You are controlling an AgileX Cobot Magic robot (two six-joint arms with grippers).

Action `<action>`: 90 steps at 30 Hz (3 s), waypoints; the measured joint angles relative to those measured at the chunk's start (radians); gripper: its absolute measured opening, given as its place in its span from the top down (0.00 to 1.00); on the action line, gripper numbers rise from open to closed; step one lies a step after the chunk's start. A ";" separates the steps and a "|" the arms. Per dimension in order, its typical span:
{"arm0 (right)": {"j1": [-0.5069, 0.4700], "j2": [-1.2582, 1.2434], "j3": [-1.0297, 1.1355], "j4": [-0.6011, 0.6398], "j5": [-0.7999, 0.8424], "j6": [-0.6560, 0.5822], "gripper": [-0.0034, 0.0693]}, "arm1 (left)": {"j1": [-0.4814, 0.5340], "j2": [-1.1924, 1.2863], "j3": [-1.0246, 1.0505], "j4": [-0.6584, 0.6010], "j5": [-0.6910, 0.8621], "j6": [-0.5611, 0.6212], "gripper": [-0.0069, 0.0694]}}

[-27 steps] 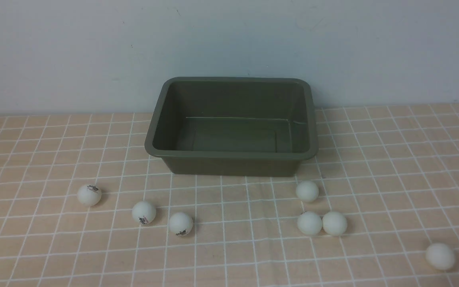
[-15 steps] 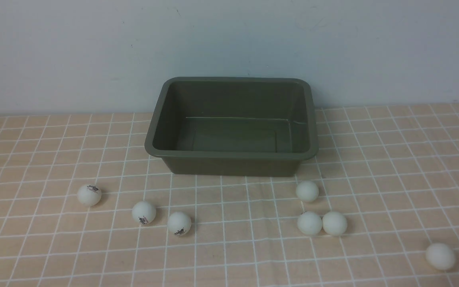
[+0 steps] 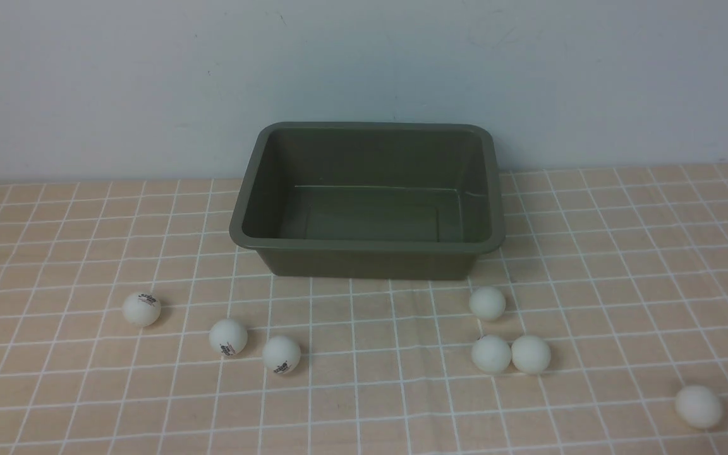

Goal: Put the table tennis balls into the box on the light coffee tablecloth.
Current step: 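Reach for and grasp a ping pong ball on the table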

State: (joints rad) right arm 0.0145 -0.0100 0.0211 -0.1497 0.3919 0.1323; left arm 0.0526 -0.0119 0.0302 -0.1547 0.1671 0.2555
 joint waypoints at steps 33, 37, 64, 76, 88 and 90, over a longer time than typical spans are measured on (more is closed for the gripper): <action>0.000 0.000 0.000 0.294 -0.101 0.056 0.98 | 0.000 0.000 0.000 -0.414 -0.001 -0.226 1.00; 0.000 0.000 0.000 0.415 -0.187 0.084 0.98 | 0.000 0.000 0.000 -0.493 -0.007 -0.234 1.00; 0.000 0.086 -0.338 0.419 -0.318 0.117 0.98 | 0.000 0.047 -0.264 -0.689 -0.039 -0.056 1.00; 0.000 0.601 -0.649 0.421 0.292 -0.191 0.98 | -0.001 0.702 -0.546 -0.646 0.451 0.325 1.00; 0.000 1.009 -0.768 0.258 0.603 -0.225 0.97 | -0.003 1.166 -0.787 -0.197 0.673 0.089 1.00; 0.000 1.056 -0.768 0.212 0.603 -0.179 0.97 | -0.003 1.198 -0.808 -0.094 0.673 -0.012 1.00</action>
State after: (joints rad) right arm 0.0145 1.0464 -0.7470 0.0619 0.9949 -0.0468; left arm 0.0494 1.1858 -0.7775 -0.2489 0.8403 0.2439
